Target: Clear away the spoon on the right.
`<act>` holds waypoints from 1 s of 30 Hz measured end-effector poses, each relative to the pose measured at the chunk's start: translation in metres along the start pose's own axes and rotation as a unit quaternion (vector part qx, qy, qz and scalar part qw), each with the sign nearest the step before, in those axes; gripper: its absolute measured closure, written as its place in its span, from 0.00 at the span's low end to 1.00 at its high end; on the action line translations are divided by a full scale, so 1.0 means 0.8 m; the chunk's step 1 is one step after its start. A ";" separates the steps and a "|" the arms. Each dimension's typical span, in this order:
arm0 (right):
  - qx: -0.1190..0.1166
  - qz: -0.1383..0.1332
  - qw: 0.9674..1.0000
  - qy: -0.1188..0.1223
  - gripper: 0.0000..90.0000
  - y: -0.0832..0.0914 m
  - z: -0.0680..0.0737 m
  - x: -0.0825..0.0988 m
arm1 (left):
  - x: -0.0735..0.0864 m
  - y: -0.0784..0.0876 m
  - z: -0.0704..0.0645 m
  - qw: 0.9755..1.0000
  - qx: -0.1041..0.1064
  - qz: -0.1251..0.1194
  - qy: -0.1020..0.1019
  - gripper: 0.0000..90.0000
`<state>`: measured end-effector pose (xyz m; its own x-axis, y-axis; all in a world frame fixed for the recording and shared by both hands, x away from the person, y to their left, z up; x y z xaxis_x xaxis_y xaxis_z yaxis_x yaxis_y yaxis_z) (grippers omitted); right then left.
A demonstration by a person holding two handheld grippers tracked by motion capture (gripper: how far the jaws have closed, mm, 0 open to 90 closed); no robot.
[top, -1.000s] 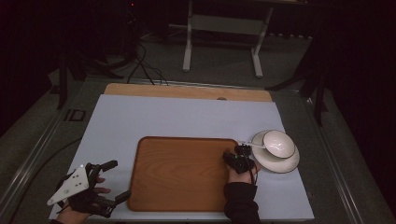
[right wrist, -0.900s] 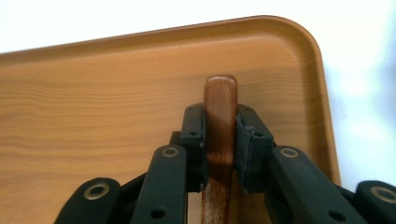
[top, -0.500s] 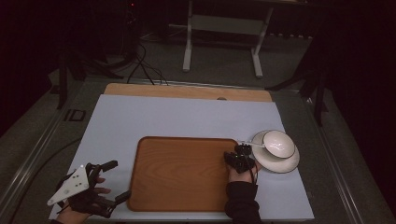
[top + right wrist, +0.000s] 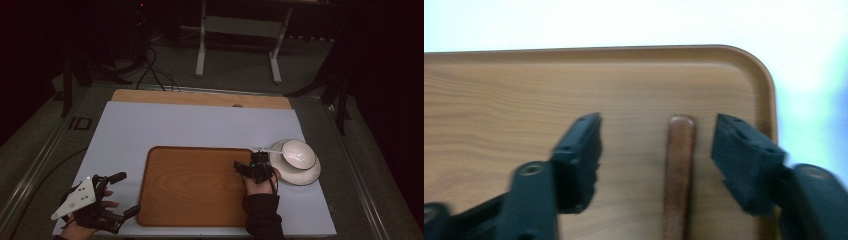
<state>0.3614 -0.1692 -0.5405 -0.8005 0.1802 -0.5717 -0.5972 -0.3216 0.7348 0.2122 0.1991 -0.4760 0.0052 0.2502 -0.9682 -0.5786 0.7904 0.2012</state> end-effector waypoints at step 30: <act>-0.119 0.002 0.989 0.091 0.19 0.069 0.003 -0.026 | 0.002 -0.001 -0.001 1.000 0.002 0.004 0.000 0.00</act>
<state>0.3449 -0.1886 -0.4878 -0.7671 0.0156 -0.6414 -0.5481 -0.5356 0.6425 0.2119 0.1981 -0.4778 0.0012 0.2571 -0.9664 -0.5759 0.7902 0.2095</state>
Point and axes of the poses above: each handheld gripper's, and its own axes: y roughly backward along the jaws, x roughly out of its underside, z roughly to its left, the point moved 6 cm from there along -y, roughly forward along the jaws, and after that the axes turned 12 degrees about -y, right-handed, at the moved point
